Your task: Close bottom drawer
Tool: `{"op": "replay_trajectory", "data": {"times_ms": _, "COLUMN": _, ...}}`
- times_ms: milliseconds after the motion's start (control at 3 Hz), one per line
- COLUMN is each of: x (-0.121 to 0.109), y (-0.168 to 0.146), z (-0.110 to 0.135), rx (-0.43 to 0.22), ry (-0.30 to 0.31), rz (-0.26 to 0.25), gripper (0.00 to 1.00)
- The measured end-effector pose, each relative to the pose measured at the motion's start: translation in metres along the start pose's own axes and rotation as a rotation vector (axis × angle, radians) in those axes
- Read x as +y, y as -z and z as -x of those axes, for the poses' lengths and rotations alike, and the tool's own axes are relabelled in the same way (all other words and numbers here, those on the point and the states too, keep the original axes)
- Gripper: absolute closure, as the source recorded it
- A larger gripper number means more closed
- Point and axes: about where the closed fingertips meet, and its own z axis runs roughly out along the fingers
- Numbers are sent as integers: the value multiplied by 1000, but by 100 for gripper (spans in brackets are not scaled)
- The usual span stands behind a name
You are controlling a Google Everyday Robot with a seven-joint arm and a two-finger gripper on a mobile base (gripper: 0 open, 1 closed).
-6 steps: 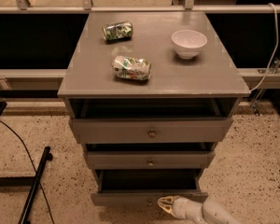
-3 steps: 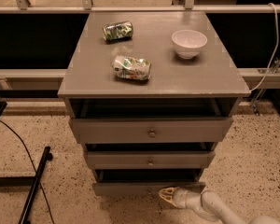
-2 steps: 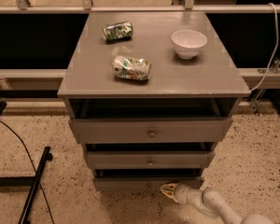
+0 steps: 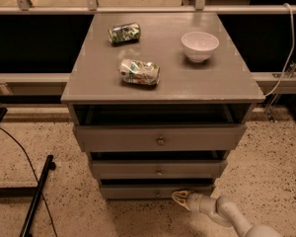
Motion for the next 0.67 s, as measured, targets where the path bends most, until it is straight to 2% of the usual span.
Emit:
{"op": "replay_trajectory", "data": {"times_ms": 333, "x": 16, "y": 9, "z": 1, "rx": 13, "ry": 26, "rz": 31, "gripper": 100}}
{"op": "replay_trajectory", "data": {"times_ms": 667, "x": 49, "y": 19, "z": 4, "rx": 60, "ry": 20, "rz": 88, "gripper": 100}}
